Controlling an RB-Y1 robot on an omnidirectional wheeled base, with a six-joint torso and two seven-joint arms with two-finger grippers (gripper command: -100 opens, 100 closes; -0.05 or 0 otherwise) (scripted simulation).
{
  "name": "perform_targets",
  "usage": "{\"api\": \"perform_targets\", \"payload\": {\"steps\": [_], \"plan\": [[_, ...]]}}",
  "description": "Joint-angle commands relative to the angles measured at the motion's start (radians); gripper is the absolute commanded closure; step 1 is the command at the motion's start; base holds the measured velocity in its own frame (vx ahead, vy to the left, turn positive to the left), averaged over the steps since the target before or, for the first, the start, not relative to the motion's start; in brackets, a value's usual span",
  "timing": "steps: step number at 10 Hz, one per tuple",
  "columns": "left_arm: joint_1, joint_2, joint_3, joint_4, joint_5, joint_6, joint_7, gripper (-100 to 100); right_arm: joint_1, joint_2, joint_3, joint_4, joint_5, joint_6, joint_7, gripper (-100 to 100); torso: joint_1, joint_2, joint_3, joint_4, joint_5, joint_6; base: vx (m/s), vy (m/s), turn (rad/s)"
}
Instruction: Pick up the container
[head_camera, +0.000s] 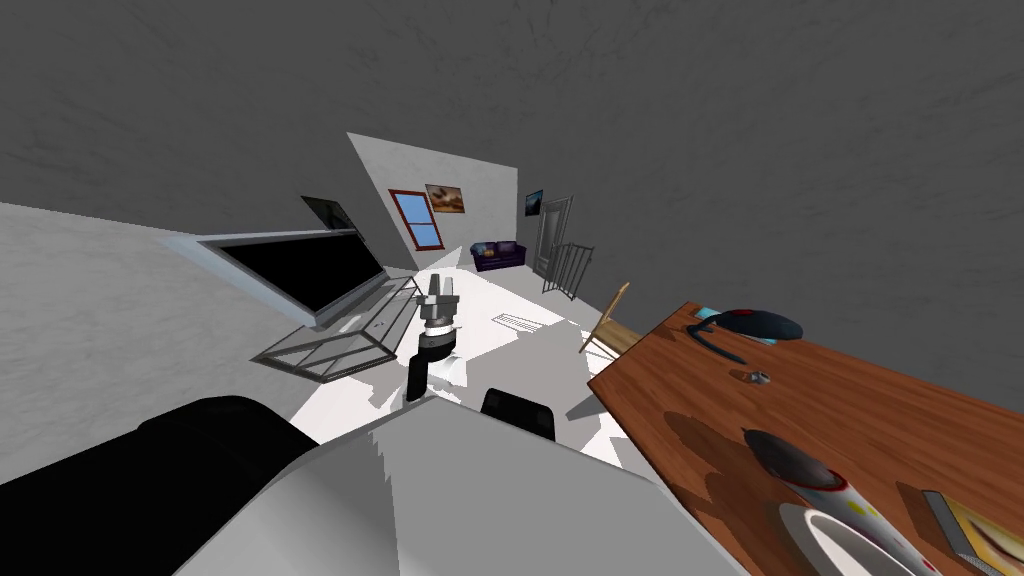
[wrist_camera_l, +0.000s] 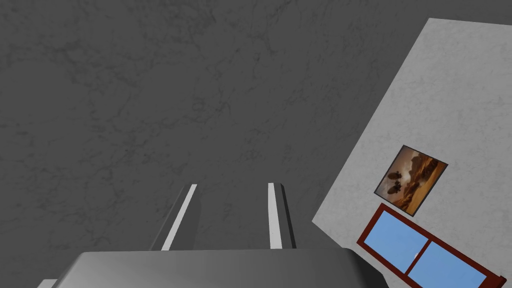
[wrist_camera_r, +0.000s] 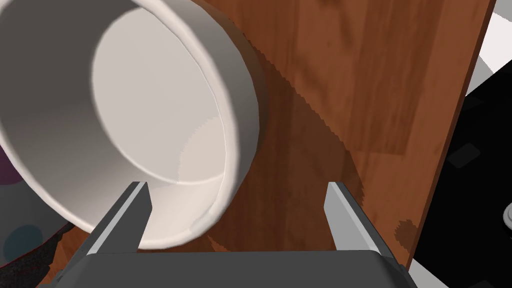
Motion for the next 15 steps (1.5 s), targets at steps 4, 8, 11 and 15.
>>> {"api": "perform_targets", "payload": {"steps": [4,8,11,15], "plan": [[0.000,0.000,0.000,0.000,0.000,0.000,0.000,0,0.013,-0.006,0.017,-0.064,0.026,0.026,-0.073,-100,-0.001,0.002,0.001,0.000,0.000,-0.001,-0.026,-0.011,0.047],[0.000,0.000,0.000,0.000,0.000,0.000,0.000,0,0.007,-0.006,0.038,-0.092,0.068,0.040,-0.171,-100,-0.003,0.005,0.003,0.001,-0.001,0.000,-0.080,-0.034,0.092],[0.000,0.000,0.000,0.000,0.000,0.000,0.000,0,0.000,-0.006,0.060,-0.120,0.110,0.054,-0.255,-100,-0.001,0.004,0.003,0.001,0.000,0.000,-0.075,-0.019,0.092],[0.000,0.000,0.000,0.000,0.000,0.000,0.000,0,-0.007,-0.006,0.081,-0.148,0.152,0.068,-0.360,-100,-0.002,0.004,0.003,0.001,-0.001,0.000,-0.074,-0.025,0.092]]}}
